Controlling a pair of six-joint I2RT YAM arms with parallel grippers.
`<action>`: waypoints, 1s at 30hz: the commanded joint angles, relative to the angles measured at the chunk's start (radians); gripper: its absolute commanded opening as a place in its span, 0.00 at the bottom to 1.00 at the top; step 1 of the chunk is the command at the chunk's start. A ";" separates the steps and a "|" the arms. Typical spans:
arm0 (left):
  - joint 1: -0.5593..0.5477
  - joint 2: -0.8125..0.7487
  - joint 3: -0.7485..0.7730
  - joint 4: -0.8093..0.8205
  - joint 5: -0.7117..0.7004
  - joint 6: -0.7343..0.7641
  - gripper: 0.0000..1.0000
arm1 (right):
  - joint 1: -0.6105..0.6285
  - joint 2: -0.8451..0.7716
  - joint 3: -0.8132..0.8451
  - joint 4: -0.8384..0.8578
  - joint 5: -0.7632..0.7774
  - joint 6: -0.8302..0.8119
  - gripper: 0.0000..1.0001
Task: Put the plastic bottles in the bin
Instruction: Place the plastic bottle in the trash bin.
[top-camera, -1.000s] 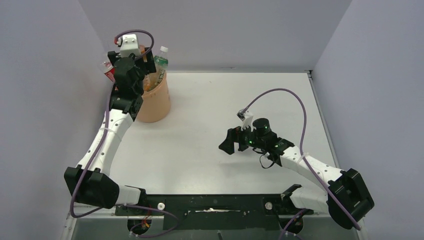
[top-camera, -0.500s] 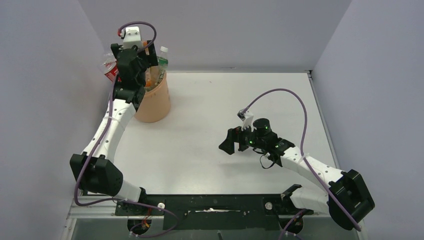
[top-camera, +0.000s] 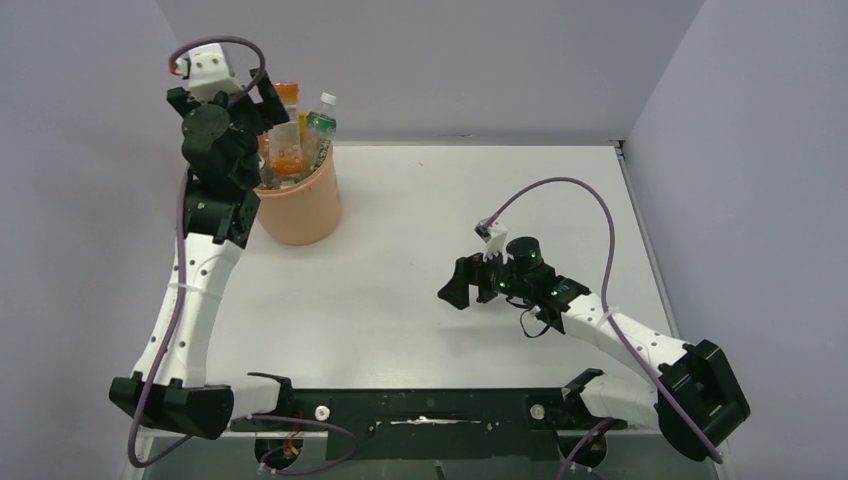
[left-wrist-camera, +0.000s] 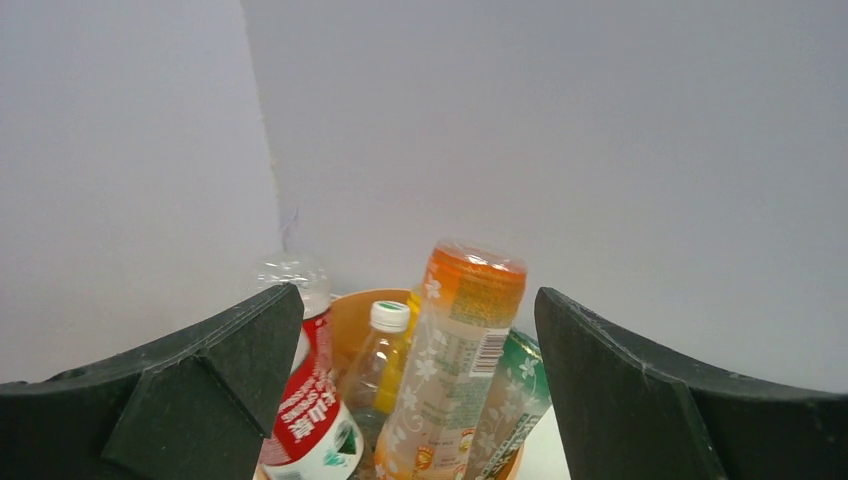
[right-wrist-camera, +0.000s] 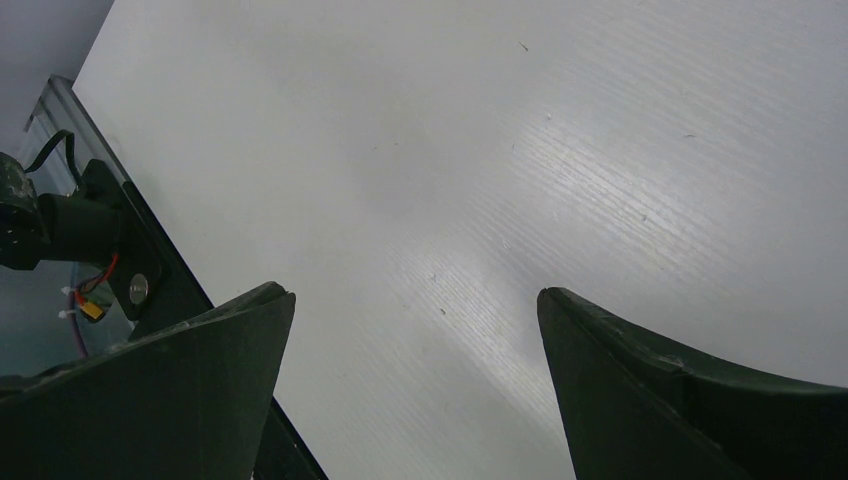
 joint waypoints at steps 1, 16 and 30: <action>0.045 -0.086 0.083 -0.147 -0.103 -0.108 0.88 | 0.006 -0.035 0.026 0.023 0.006 -0.009 0.98; 0.367 -0.281 -0.237 -0.327 0.007 -0.401 0.97 | 0.004 -0.045 0.071 -0.002 -0.031 -0.034 0.98; 0.600 -0.258 -0.609 -0.069 0.274 -0.606 0.96 | -0.006 -0.093 0.041 -0.023 -0.015 -0.044 0.98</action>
